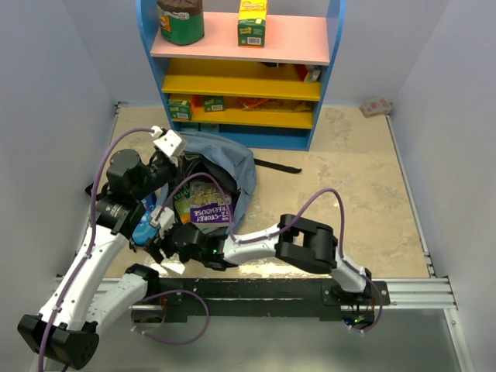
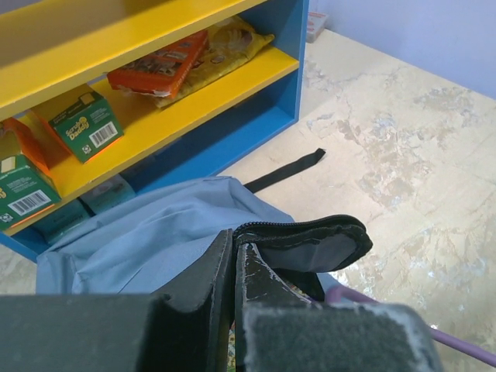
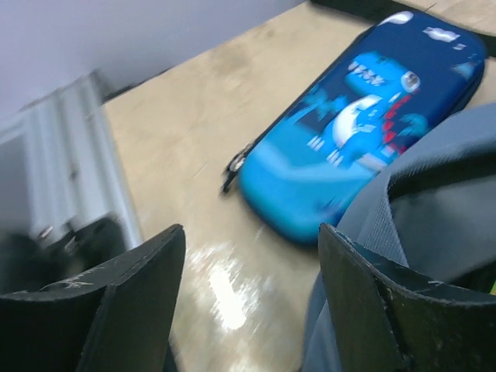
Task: Pack the student bag
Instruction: Move the stationery to the center of the board, then pick up the stationery from the center of the board.
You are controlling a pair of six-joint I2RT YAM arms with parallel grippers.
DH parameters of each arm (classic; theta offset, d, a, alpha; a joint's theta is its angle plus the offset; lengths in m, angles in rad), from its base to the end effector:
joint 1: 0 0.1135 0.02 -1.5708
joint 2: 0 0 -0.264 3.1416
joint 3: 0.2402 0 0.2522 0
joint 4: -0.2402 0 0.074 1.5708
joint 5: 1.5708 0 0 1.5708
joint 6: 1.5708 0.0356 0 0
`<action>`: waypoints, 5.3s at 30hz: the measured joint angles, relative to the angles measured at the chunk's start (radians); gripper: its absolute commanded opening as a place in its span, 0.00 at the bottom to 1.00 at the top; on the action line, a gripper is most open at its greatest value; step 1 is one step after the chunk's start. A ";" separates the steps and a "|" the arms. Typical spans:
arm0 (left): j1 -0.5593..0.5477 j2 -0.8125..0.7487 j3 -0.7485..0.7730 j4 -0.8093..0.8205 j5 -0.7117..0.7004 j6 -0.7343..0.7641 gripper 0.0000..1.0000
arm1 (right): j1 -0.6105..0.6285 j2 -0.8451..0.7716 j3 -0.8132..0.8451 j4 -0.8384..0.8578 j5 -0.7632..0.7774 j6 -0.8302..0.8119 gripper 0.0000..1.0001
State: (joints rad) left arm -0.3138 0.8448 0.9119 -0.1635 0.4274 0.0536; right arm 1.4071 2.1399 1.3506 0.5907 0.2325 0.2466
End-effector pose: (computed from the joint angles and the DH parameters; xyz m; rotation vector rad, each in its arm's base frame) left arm 0.1771 -0.0730 0.3770 0.6234 1.5688 -0.5515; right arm 0.0870 0.4761 0.1828 -0.8733 1.6574 0.9761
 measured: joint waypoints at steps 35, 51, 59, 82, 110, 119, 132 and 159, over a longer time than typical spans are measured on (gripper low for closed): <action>0.014 -0.001 0.014 -0.023 0.027 0.065 0.02 | -0.150 0.271 0.535 -0.566 0.107 0.298 0.99; 0.003 -0.006 0.014 -0.018 0.065 0.058 0.02 | -0.191 0.055 0.237 -0.618 0.204 0.222 0.99; 0.003 -0.015 -0.002 -0.003 0.058 0.043 0.02 | -0.146 0.116 0.361 -0.750 0.340 0.172 0.99; 0.003 -0.041 -0.026 0.007 0.044 0.040 0.02 | -0.086 0.150 0.316 -0.621 0.480 0.143 0.78; 0.002 -0.058 -0.038 0.039 0.060 0.008 0.03 | 0.124 -0.414 -0.163 -0.809 0.401 0.244 0.99; 0.002 -0.036 -0.041 0.099 0.076 -0.016 0.04 | 0.079 -0.524 -0.394 -0.563 0.161 0.283 0.99; 0.005 -0.029 -0.041 0.113 0.064 -0.015 0.04 | -0.193 -0.356 -0.396 -0.314 -0.085 0.299 0.99; 0.011 -0.082 -0.092 0.116 0.030 0.019 0.03 | 0.202 -0.309 -0.254 -0.633 0.420 0.264 0.98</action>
State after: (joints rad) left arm -0.3031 0.7624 0.8196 -0.0479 0.4572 0.0727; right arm 1.6089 1.8309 1.0962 -0.0422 0.6521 0.5110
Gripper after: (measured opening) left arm 0.065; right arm 0.986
